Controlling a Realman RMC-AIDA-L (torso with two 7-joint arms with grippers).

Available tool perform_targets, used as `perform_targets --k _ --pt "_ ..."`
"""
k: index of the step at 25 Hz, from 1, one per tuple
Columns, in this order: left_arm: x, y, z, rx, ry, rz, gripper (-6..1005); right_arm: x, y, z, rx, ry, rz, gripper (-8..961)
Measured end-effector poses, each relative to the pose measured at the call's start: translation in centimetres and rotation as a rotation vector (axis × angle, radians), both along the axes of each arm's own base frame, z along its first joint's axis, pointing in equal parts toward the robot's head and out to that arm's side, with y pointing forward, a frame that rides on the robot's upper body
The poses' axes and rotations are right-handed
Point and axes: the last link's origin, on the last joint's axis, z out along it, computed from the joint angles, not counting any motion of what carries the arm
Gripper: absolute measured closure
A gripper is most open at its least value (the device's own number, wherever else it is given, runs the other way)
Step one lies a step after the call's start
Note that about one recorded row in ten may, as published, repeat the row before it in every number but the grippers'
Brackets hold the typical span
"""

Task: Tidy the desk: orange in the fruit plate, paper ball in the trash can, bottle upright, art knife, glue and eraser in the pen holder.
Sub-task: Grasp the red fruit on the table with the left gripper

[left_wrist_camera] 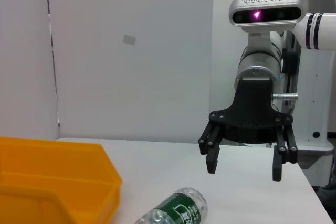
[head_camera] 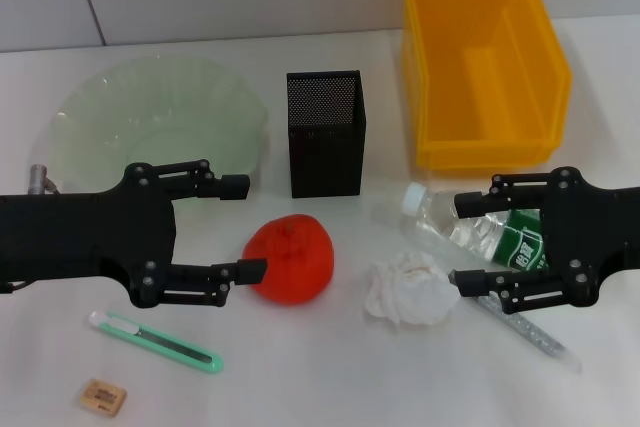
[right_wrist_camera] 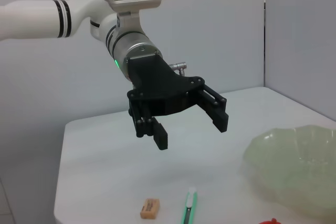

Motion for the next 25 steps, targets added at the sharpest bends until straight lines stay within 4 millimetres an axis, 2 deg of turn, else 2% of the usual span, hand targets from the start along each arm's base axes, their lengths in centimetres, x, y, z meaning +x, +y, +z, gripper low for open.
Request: perform_targets --k 17,21,25 --pt "0.0 0.1 0.0 0.003 -0.001 -0.001 186 0.0 0.0 -0.4 -0.011 0.001 -0.002 185" --pt "0.0 0.2 0.0 0.008 0.001 0.003 186 0.4 0.0 0.0 0.008 0.0 -0.017 185" --pt "0.0 1.2 -0.2 0.048 0.013 0.061 186 1.0 -0.2 0.8 0.042 0.002 -0.037 185"
